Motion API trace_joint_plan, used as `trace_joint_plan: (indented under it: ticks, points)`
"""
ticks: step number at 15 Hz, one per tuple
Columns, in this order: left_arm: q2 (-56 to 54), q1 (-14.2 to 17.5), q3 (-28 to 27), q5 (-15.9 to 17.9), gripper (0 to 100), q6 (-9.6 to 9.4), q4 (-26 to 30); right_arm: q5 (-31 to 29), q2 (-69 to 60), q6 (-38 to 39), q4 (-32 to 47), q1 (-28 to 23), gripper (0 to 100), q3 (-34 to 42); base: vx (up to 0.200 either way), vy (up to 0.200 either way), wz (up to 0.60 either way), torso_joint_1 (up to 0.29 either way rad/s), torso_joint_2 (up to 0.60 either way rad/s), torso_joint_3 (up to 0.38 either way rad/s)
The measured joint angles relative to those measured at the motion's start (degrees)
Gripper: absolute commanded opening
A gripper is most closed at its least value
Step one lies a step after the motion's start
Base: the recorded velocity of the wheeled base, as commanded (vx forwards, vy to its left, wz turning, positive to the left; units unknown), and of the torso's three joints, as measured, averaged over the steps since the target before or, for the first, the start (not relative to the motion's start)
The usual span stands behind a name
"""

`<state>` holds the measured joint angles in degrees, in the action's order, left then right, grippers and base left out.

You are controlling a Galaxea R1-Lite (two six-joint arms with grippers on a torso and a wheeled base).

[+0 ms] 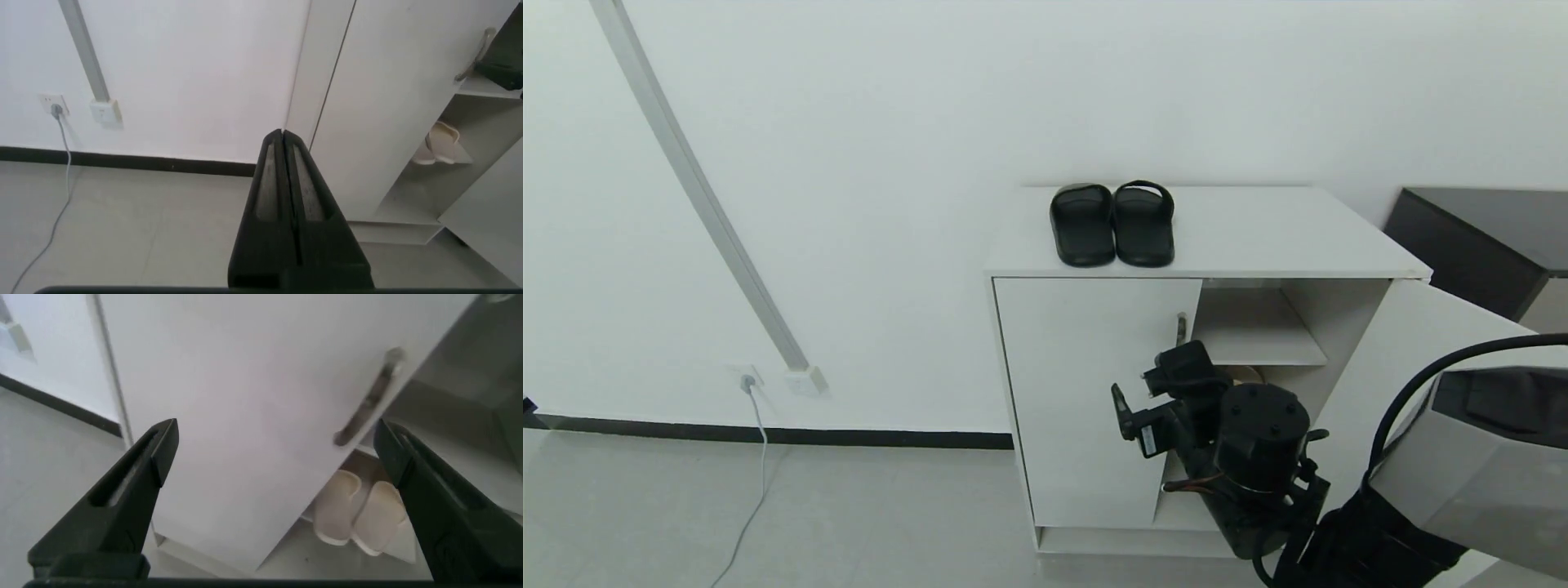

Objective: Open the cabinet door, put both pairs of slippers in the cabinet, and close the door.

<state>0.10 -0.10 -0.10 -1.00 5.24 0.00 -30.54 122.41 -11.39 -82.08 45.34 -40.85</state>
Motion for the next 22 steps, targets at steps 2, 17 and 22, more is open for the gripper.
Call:
trace_joint_plan:
  ticks: [2,17,22]
  points:
    - [0.0,0.0,0.0,-0.09,0,0.04,-0.02,0.43,1.27,0.09,-1.58,-2.15,100,-0.41,0.0,0.0,0.0,0.237,-0.54,-0.322]
    - [0.0,0.0,-0.01,-0.04,0,0.01,-0.07,2.49,4.22,-1.52,-5.97,-2.1,100,-0.22,0.0,0.0,0.0,0.207,-0.47,-0.256]
    - [0.0,0.0,-0.01,-0.04,0,-0.13,0.0,2.66,5.02,-2.62,0.76,-2.26,100,-5.95,0.0,0.0,0.0,0.0,0.0,0.0]
